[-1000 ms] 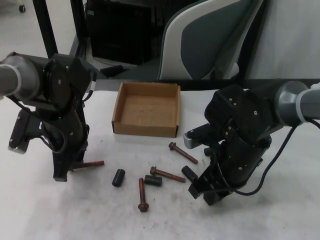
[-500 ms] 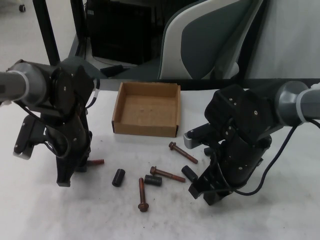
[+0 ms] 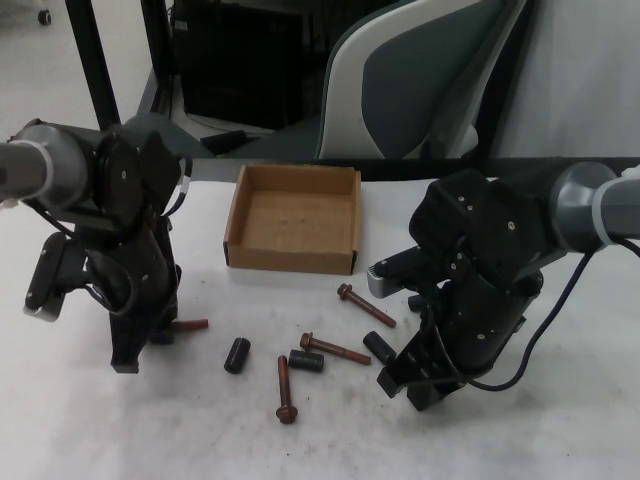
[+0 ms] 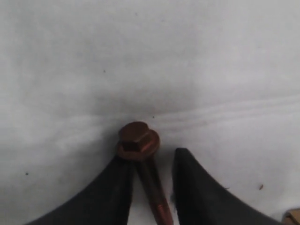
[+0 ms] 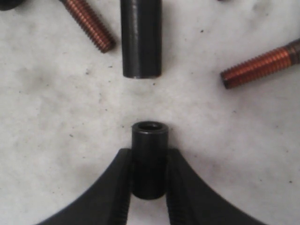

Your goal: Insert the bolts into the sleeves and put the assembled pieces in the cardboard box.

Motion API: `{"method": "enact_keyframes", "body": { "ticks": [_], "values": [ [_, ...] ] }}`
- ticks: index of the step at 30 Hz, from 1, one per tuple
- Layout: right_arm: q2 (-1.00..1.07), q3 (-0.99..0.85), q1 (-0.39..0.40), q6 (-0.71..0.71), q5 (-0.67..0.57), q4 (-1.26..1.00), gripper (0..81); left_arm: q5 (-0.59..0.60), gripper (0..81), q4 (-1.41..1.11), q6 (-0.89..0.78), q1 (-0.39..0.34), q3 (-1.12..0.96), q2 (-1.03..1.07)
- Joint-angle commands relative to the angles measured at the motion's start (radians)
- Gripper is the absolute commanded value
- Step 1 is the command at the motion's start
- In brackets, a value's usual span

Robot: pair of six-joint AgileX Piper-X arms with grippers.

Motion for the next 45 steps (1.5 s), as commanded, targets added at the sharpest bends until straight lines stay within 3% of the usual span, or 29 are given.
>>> {"method": "enact_keyframes", "body": {
  "ticks": [1, 5, 11, 23, 34, 40, 45],
  "values": [
    [0.021, 0.014, 0.000, -0.004, -0.018, 0.052, 0.3, -0.016, 17.9, 0.054, 0.003, 0.010, 0.008, 0.024],
    [0.021, 0.014, 0.000, -0.004, -0.018, 0.052, 0.3, -0.016, 0.8, 0.051, 0.040, 0.020, 0.008, 0.024],
    [0.021, 0.014, 0.000, -0.004, -0.018, 0.049, 0.3, -0.016, 0.8, 0.031, 0.191, 0.029, 0.008, 0.024],
    [-0.052, 0.014, 0.000, -0.020, -0.018, 0.044, 0.3, -0.007, 0.8, -0.213, 0.805, 0.038, 0.008, -0.102],
    [-0.246, 0.014, 0.000, -0.005, 0.020, 0.031, 0.3, 0.025, 0.8, -0.233, 1.003, 0.036, 0.069, -0.294],
    [-0.344, 0.016, 0.002, 0.003, 0.018, 0.033, 0.3, 0.117, 0.8, -0.424, 1.063, 0.036, 0.248, -0.468],
    [-0.435, 0.061, 0.006, 0.027, 0.012, 0.001, 0.3, 0.258, 0.8, -0.599, 1.168, 0.036, 0.400, -0.609]
  ]
}}
